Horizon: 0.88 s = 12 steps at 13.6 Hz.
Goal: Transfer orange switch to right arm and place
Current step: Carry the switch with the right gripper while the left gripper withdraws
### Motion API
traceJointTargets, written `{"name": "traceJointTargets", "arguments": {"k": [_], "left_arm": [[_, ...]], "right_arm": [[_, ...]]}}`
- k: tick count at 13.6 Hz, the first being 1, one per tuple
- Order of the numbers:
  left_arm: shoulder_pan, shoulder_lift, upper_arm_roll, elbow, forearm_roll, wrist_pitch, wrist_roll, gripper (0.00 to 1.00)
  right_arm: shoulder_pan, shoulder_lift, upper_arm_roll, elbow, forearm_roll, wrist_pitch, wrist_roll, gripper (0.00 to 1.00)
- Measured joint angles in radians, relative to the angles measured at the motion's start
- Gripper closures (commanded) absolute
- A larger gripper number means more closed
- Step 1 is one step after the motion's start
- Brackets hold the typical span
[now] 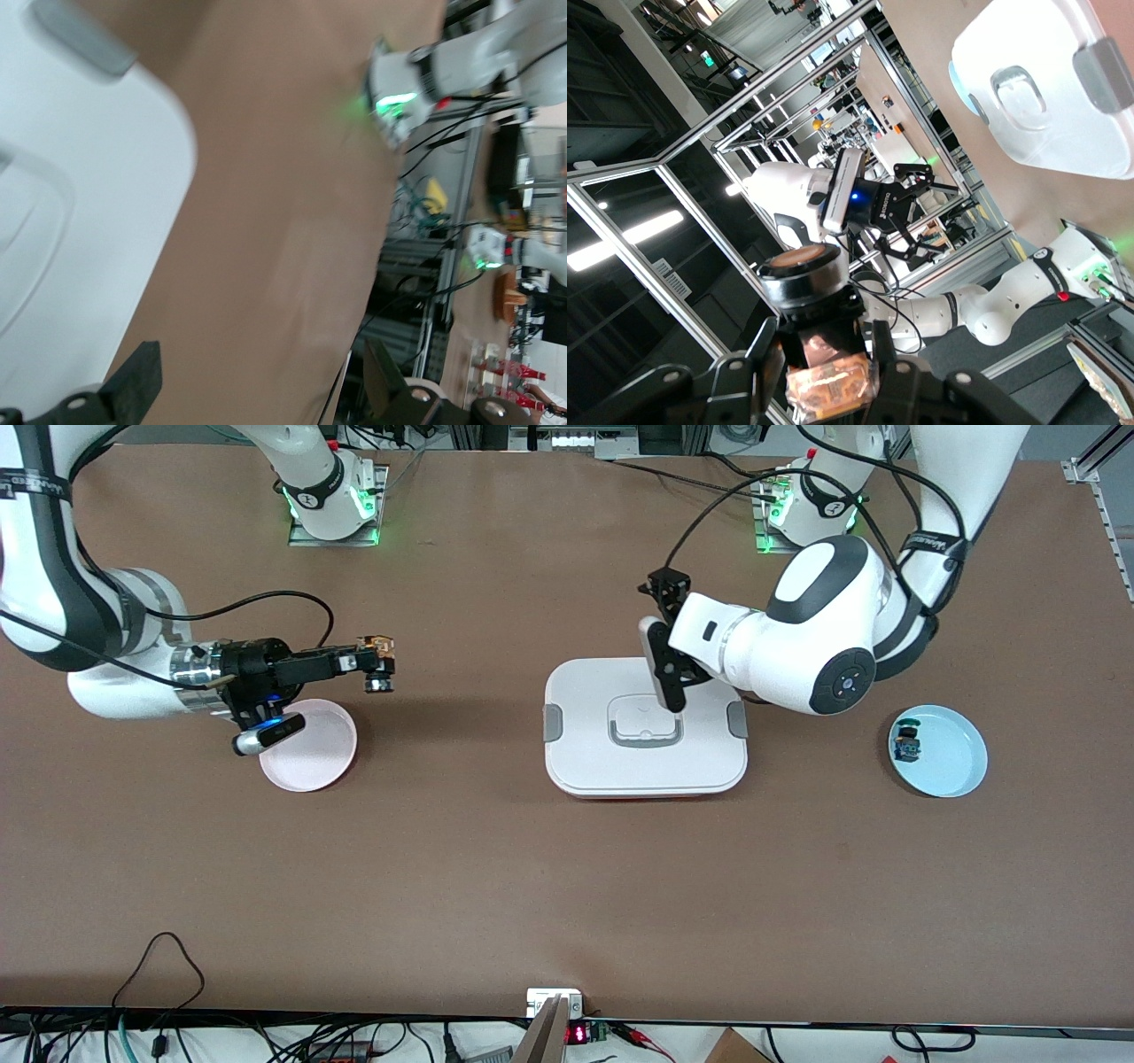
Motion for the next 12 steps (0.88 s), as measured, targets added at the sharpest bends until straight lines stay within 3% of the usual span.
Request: {"name": "traceJointTargets", "arguments": {"k": [3,8,10,12], "left_arm": [[0.012,-0.002,0.006,0.110,0.304,-0.094,-0.090,0.00],[0.014,-0.007,0.011,0.186,0.754,-0.115,-0.160,0.00],[0.017,-0.009,0.040,0.262,0.804,-0.115,-0.181,0.00],[0.020,-0.011,0.118,0.343,0.807,-0.115,-0.245,0.00]], "right_arm": [[-0.022,-0.006,-0.002,0.051,-0.122,0.000,0.000,1.00],[-0.035,-0.010,-0.002,0.126,-0.553,0.025,-0.013,1.00],[-0.043,-0.010,-0.003,0.141,-0.730,0.028,-0.064,1.00],[-0.051,-0.010,-0.003,0.145,-0.878,0.035,-0.151,1.00]]}}
